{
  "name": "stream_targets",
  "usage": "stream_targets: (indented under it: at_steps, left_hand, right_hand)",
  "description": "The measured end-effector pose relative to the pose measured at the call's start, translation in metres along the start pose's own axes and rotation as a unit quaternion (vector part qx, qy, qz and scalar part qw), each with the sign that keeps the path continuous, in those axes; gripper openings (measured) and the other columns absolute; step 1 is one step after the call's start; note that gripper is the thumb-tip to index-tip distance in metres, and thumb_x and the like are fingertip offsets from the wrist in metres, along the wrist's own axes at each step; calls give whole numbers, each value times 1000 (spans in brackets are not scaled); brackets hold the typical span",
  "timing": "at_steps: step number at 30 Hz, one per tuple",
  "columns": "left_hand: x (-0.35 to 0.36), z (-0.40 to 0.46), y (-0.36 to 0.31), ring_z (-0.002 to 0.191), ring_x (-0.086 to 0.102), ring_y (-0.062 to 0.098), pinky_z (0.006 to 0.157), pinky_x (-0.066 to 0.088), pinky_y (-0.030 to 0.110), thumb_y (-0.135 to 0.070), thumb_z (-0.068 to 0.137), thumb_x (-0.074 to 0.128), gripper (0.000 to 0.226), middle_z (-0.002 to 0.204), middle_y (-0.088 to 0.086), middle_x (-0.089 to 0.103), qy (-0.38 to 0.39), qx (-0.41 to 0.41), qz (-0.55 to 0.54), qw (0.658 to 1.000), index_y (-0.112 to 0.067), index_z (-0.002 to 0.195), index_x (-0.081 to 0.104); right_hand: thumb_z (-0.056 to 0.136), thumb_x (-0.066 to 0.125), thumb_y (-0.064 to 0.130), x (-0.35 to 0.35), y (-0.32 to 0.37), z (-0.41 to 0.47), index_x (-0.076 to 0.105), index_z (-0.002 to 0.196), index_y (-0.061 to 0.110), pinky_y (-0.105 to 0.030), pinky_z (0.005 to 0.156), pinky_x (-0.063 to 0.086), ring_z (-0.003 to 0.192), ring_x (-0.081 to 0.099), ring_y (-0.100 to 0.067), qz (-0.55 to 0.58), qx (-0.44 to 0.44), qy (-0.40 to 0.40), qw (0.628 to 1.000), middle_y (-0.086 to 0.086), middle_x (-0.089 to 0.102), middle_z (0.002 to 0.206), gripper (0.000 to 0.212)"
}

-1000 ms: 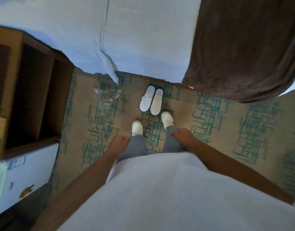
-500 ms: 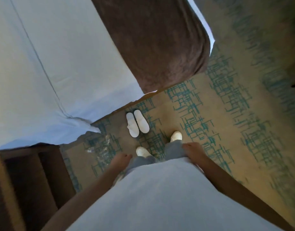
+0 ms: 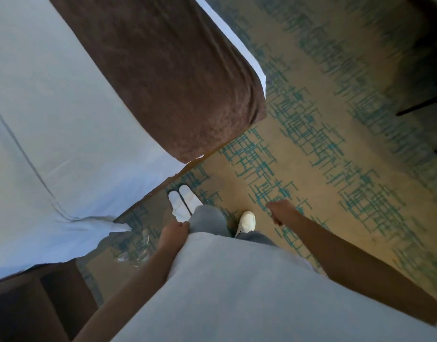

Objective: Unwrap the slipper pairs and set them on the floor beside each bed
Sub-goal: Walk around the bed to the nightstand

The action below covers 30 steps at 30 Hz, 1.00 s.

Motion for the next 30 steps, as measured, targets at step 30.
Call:
stream_targets:
  at_steps: [30]
  left_hand:
    - [-103,121,-454,108,61,59,93,50,61,-34,98,55,48,115,43,61,54,238,38,969,13,103,65]
  right_hand:
    - [97,61,18,-117,-4,53,47,56,8,-27,48,29,45,38,-20,256,154,-75,952,-8,42,51,45]
Point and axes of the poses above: each hand's wrist, its own z-axis towards the middle knuckle, its own x-axis out of the palm, y = z × x, the point moved 10 cm from there along z, towards the middle knuckle
